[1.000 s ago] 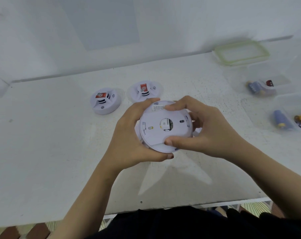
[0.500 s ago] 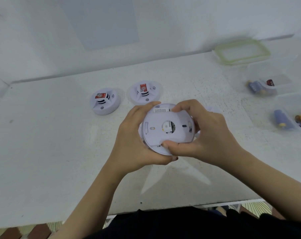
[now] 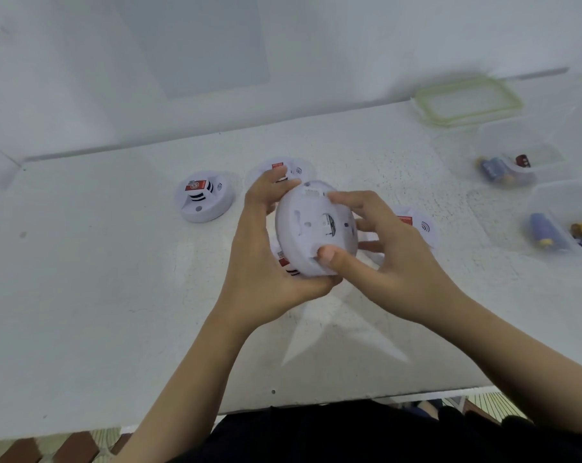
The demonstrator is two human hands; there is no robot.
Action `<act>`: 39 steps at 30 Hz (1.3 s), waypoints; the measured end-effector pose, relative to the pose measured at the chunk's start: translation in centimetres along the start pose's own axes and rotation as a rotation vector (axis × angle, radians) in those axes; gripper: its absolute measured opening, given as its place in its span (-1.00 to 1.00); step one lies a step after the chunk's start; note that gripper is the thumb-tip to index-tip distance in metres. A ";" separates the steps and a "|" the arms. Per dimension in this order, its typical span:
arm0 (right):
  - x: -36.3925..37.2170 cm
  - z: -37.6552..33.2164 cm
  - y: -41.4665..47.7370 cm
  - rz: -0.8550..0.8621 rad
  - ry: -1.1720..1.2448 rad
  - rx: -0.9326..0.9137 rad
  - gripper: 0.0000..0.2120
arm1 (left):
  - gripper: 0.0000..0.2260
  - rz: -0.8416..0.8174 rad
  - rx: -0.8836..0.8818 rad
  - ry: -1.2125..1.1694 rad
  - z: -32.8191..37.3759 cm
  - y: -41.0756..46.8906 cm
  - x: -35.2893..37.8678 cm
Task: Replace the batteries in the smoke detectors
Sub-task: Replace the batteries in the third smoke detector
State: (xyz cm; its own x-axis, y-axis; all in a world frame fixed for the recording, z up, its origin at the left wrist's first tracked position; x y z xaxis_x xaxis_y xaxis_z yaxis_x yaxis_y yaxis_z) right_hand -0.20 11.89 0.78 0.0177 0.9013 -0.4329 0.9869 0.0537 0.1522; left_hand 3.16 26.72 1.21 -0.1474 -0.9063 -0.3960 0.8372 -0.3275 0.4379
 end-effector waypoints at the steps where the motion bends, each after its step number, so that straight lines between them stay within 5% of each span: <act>1: 0.2 0.2 0.0 -0.011 0.079 0.040 -0.41 | -0.10 0.004 0.011 -0.009 0.1 0.1 0.0; 5: 0.6 0.7 0.1 -0.073 0.348 0.160 -0.34 | -0.15 -0.060 0.080 0.079 0.6 0.4 0.7; 12: 0.4 1.4 -0.1 -0.108 0.683 0.194 -0.68 | -0.11 -0.177 0.065 0.071 0.5 0.4 1.7; 19: 0.3 2.4 -0.6 -0.063 0.887 0.197 -0.48 | -0.08 -0.112 -0.110 0.023 -1.4 -0.4 1.4; 27: 0.1 3.0 -1.0 -0.102 0.893 0.235 -0.53 | -0.22 -0.160 -0.029 0.058 -1.1 -0.9 1.1; 33: 0.0 2.3 -1.3 -0.157 0.673 0.177 -0.20 | -0.22 -0.078 -0.015 0.090 -0.9 -1.2 0.9; 39: 0.0 2.0 -1.3 -0.123 0.635 0.157 -0.21 | -0.22 -0.072 0.045 0.140 -0.4 -1.2 0.9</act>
State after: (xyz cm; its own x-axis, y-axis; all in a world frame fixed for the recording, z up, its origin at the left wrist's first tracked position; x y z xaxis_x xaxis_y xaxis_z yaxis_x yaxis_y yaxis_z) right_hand -1.13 10.92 -1.22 -0.1469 0.9735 0.1755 0.9882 0.1520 -0.0164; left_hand 2.25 26.36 0.00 -0.1291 -0.8350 -0.5349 0.8021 -0.4051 0.4387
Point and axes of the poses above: each hand's wrist, its own y-axis towards the middle knuckle, its own x-axis out of the palm, z = x × y, the point moved 5 cm from there along y, towards the middle knuckle, and after that the axes turned 1 degree about x, right-handed, at the moved point
